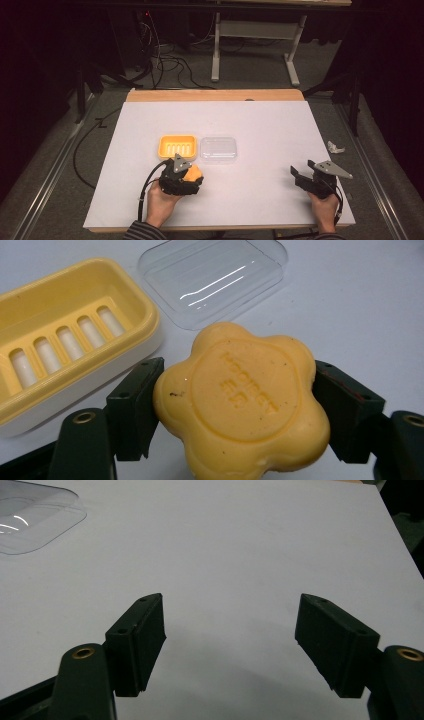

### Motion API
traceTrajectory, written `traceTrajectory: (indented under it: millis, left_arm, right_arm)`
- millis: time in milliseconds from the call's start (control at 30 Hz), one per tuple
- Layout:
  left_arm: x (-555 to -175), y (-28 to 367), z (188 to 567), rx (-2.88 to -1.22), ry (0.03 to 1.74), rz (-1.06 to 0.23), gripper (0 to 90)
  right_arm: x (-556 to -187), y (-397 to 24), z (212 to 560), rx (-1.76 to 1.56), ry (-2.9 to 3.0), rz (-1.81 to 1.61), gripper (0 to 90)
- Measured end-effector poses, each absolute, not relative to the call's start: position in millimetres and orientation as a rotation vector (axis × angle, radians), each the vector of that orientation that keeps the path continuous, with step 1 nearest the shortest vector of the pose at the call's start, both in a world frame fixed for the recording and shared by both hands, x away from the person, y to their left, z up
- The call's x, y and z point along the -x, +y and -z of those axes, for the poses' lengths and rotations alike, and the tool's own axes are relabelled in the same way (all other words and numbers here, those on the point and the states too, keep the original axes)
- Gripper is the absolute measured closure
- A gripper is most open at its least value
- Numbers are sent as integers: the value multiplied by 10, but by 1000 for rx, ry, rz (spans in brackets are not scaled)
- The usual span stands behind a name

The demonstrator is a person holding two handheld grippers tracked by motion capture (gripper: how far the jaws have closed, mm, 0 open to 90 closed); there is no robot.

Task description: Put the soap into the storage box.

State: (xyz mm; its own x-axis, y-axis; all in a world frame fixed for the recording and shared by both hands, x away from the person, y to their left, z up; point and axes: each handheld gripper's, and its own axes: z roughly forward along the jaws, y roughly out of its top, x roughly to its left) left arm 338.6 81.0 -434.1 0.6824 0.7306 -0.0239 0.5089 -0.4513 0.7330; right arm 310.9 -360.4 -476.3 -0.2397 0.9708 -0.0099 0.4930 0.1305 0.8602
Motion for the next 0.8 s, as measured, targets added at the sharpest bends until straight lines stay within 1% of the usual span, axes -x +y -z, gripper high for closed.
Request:
traceTrajectory:
  millis: [167, 300, 367, 500, 667, 800]
  left_arm:
    - [-3400, 836, 4282, -2169, 939, -381, 277]
    - [-3461, 905, 4232, -2135, 959, -364, 277]
    - [-3501, 941, 4172, -2130, 962, -389, 277]
    - [-3528, 973, 4122, -2093, 987, -375, 277]
    - [-3586, 956, 4058, -2118, 984, -415, 277]
    - [-3663, 950, 4028, -2108, 994, -411, 277]
  right_arm:
    - [-3117, -3599, 4764, -1409, 1822, -1011, 284]
    - [-3121, -3597, 4765, -1412, 1826, -1010, 283]
    - [-3128, -3585, 4766, -1406, 1841, -1000, 283]
    - [-3132, -3579, 4768, -1401, 1849, -995, 285]
    - [-3129, -3583, 4766, -1399, 1848, -998, 285]
    - [-3128, -3584, 4766, -1401, 1847, -999, 285]
